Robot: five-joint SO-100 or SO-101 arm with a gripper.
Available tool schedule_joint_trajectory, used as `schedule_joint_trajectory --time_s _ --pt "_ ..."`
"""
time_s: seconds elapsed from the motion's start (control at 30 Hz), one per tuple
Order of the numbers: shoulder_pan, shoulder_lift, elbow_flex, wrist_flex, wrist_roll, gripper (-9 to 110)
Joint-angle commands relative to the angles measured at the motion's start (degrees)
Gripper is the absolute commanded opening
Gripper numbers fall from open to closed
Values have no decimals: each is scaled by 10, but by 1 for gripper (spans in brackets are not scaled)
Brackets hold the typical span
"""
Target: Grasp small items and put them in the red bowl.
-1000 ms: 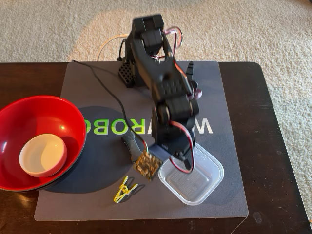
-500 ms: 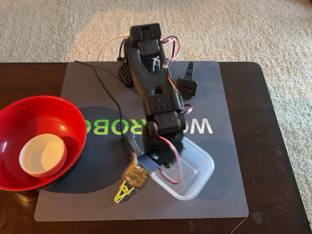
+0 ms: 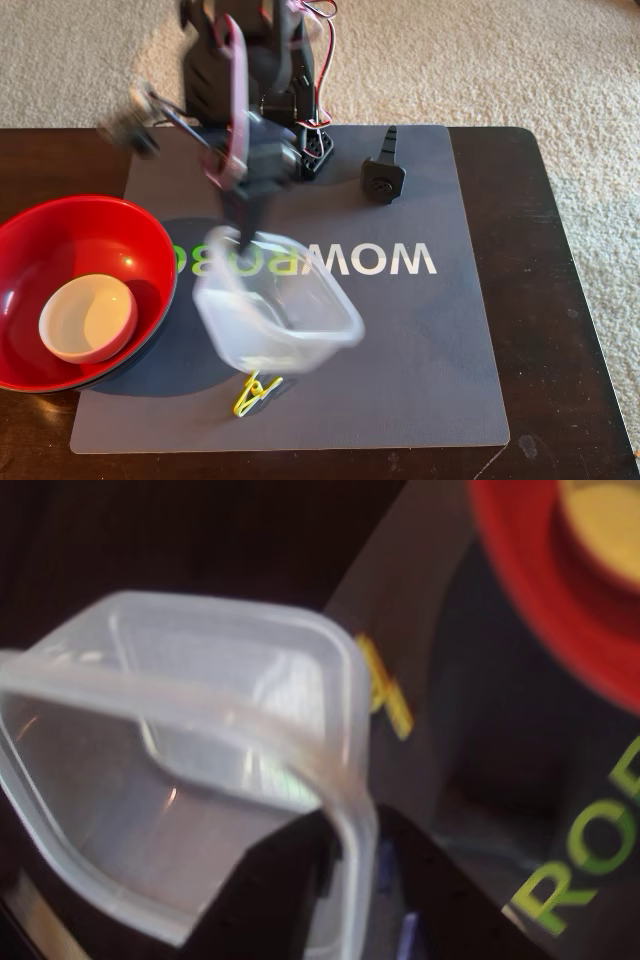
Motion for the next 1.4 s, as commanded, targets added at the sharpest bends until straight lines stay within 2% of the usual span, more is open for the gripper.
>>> schedule_joint_trajectory --time_s 0.0,0.3,0.53,0.7,0.8,0.87,1.03,1.2,1.37 --pt "111 14 -6 0 32 0" --pt "320 -205 -62 -10 135 0" --pt "358 -301 -91 -19 196 0" --pt "351 -286 -98 -18 231 26" --pt "335 -265 -123 -10 236 41" --pt "322 -259 -169 18 233 46" --pt "244 -213 -250 105 215 49" --pt "139 -35 -123 105 200 48" --pt "-49 173 171 100 229 44"
